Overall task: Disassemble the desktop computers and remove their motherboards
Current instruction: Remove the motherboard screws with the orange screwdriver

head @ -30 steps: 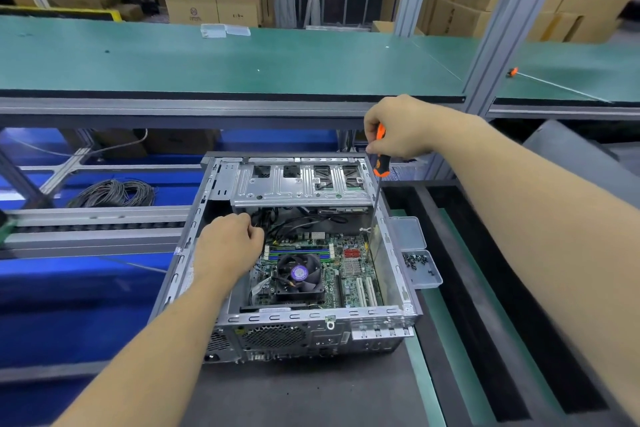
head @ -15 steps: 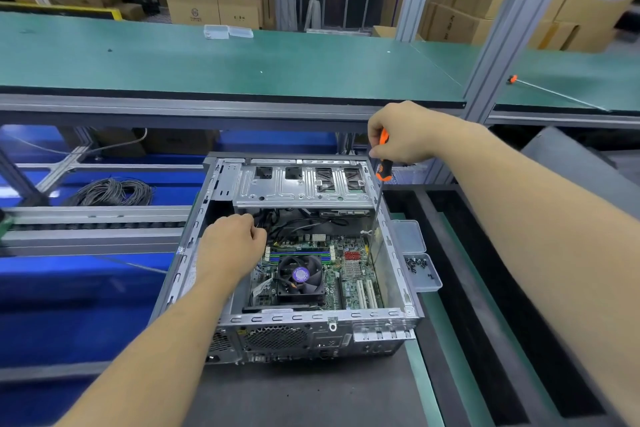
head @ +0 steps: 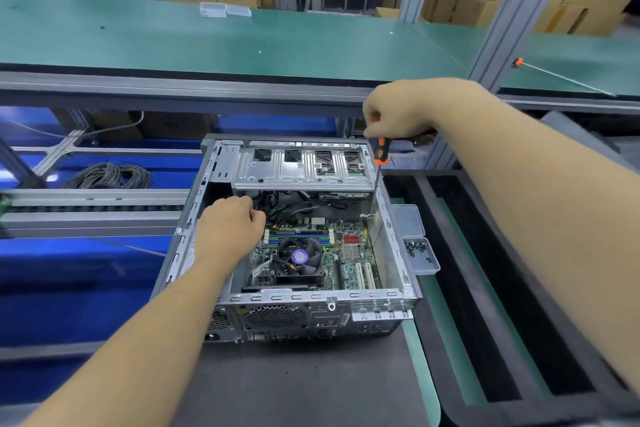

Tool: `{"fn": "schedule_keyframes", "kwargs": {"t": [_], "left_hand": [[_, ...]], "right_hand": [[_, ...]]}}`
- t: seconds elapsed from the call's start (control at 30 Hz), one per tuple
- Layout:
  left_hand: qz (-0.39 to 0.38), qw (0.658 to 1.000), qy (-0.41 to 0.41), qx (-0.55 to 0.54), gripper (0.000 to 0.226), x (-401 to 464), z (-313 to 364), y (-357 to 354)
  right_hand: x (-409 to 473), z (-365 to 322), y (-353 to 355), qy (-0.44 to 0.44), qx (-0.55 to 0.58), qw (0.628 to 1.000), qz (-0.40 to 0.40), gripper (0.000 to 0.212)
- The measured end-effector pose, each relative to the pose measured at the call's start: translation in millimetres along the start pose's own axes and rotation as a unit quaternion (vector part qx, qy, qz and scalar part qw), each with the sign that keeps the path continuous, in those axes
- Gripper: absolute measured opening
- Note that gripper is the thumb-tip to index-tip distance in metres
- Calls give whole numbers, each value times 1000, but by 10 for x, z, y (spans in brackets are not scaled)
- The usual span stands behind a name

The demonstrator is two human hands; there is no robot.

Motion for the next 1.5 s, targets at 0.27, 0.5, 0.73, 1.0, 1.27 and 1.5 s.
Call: {"fn": "schedule_keyframes", "kwargs": {"t": [0.27, 0.5, 0.73, 1.0, 1.27, 1.5], "left_hand": [[-5, 1000, 9, 7, 31, 9, -21, -14], [-4, 1000, 17, 6, 32, 26, -27, -19], [-2, 1000, 16, 8, 32, 15, -21, -13], [-7, 1000, 15, 15, 33, -3, -10, -2], [1, 1000, 13, 10, 32, 1, -21, -11], [-7, 1000, 24, 16, 34, -12, -11, -1]], "right_hand": [[-43, -44, 29, -84, -30, 995, -46, 55], [-5, -97, 0, 33, 44, 997, -54, 18], [11, 23, 20, -16, -52, 999, 3, 36], [-16, 69, 9, -70, 10, 997, -13, 55], [-71, -69, 13, -78, -65, 992, -81, 47], [-76, -103, 44, -29, -46, 996, -65, 31]]}}
Point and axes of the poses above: each hand's wrist, its own x-axis towards the middle knuckle, its own y-axis out of the back of the hand, z = x × y, the point moved 8 cm from there along x, towards the middle knuckle, and after that the axes turned 9 degrees about -x, right-handed, at the moved point
